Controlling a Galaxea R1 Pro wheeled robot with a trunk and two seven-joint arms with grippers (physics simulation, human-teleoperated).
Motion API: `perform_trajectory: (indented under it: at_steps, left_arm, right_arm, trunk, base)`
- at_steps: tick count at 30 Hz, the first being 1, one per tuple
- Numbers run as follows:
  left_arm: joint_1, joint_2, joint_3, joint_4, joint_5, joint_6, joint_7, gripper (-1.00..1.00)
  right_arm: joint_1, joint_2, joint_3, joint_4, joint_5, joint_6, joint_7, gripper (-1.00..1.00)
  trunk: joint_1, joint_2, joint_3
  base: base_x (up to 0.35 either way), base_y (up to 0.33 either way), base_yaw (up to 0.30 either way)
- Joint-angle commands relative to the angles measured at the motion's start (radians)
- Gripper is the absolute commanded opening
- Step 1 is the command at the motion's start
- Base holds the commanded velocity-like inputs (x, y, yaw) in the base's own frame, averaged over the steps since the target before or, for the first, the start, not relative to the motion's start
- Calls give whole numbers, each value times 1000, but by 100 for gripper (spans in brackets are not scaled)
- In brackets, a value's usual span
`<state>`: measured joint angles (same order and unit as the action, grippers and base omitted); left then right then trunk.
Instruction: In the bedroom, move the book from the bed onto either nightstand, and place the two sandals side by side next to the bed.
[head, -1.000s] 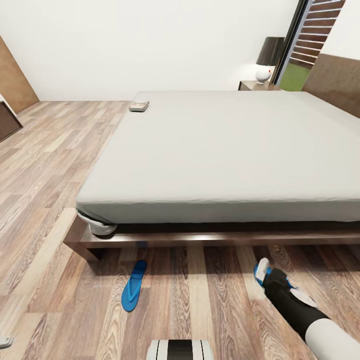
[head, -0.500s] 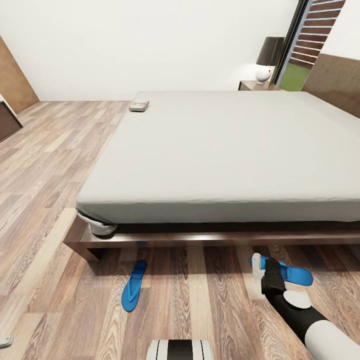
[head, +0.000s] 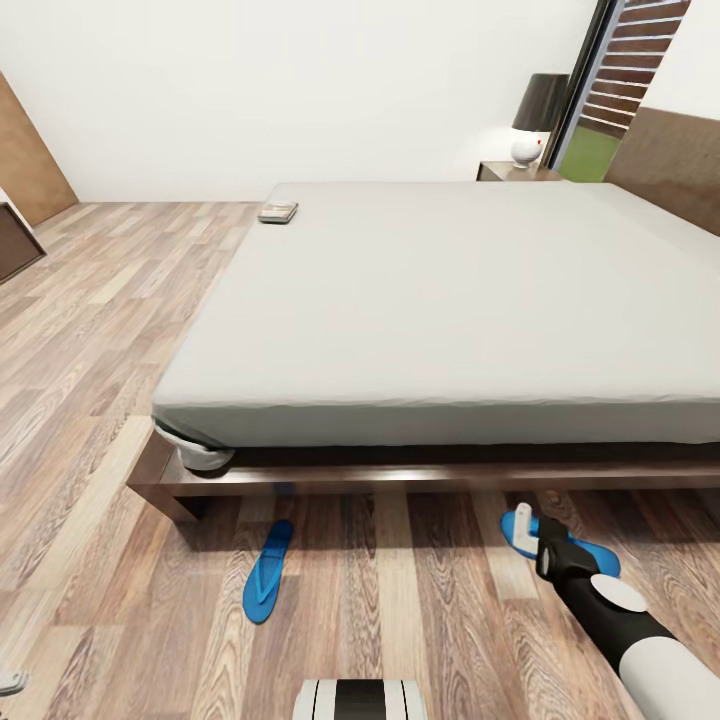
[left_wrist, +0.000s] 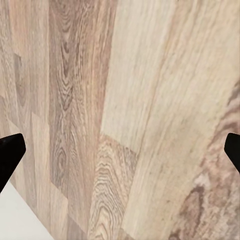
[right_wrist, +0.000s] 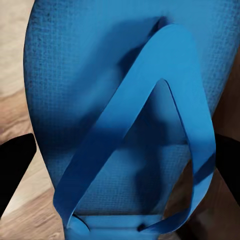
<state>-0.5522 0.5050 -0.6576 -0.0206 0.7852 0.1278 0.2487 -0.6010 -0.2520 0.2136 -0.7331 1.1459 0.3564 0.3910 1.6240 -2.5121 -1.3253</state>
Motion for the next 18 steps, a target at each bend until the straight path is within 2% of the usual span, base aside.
perform_trajectory:
  at_steps: [1, 13, 18]
  left_arm:
    - [0, 0, -9, -2, 6, 6, 4, 100]
    - [0, 1, -10, -2, 6, 6, 4, 100]
    - [0, 1, -10, -1, 6, 6, 4, 100]
  right_arm:
    - [0, -2, 1, -2, 8, -3, 8, -100]
    - [0, -8, -15, 0, 15, -36, 1, -100]
    - [1, -14, -16, 0, 15, -88, -4, -100]
  trunk:
    - [0, 0, -1]
    - [0, 0, -1]
    - [0, 0, -1]
  base:
    - [0, 0, 0]
    - [0, 0, 0]
    - [0, 0, 0]
